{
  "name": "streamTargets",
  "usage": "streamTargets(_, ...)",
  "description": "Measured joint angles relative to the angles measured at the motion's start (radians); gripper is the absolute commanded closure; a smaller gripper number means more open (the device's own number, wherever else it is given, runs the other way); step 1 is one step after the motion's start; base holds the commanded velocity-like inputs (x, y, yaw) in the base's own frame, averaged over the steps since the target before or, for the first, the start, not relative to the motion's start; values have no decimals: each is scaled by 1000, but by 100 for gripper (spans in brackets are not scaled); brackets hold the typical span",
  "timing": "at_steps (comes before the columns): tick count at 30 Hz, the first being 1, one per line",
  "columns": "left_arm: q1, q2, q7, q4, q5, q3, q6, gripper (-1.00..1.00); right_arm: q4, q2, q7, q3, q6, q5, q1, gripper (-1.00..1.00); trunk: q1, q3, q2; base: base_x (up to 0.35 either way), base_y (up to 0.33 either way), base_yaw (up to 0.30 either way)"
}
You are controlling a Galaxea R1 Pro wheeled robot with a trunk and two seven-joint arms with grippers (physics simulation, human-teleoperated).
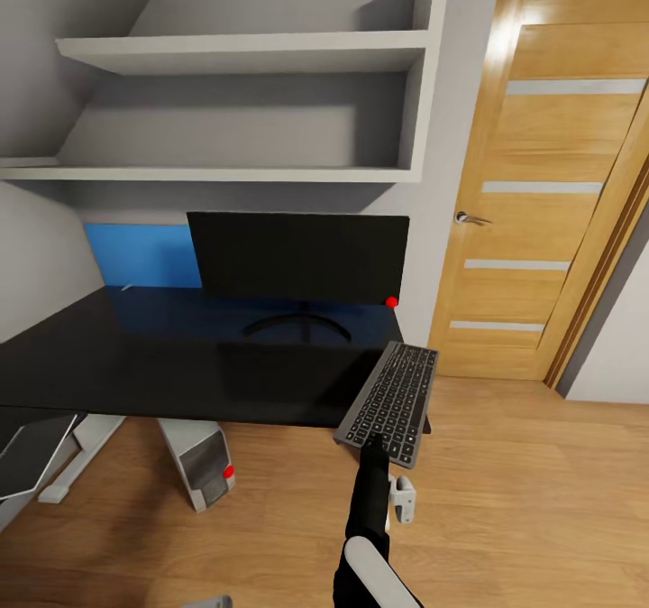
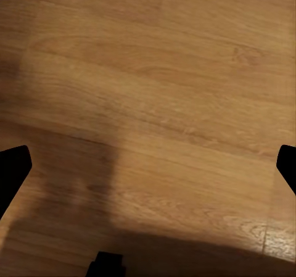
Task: In the bedroom, organize the workspace by keeping the computer under the desk, ensuring the monitor is on the desk, placing the keyboard on the desk next to the monitor, placing the mouse on the desk next to the keyboard, moving the folder from the swivel chair onto the desk next to the mouse, stacking the notebook on top of the folder with the pen on top of the notebook, and positioning the swivel chair next to the desk.
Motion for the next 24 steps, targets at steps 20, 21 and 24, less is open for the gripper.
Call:
streamTargets(20, 0, -3, 1, -3, 2, -1, 0, -100, -3, 0, 0, -3, -1, 1, 0, 100, 31, -25, -56, 0, 0, 0)
streamTargets(21, 0, -2, 1, -3, 2, -1, 0, -100, -2, 0, 0, -4, -2, 1, 0, 100, 34, -28, -63, 0, 0, 0)
streamTargets(24, 0, -2, 1, -3, 2, -1, 0, -100, 0, 0, 0, -6, -1, 1, 0, 100, 46, -38, -84, 0, 0, 0)
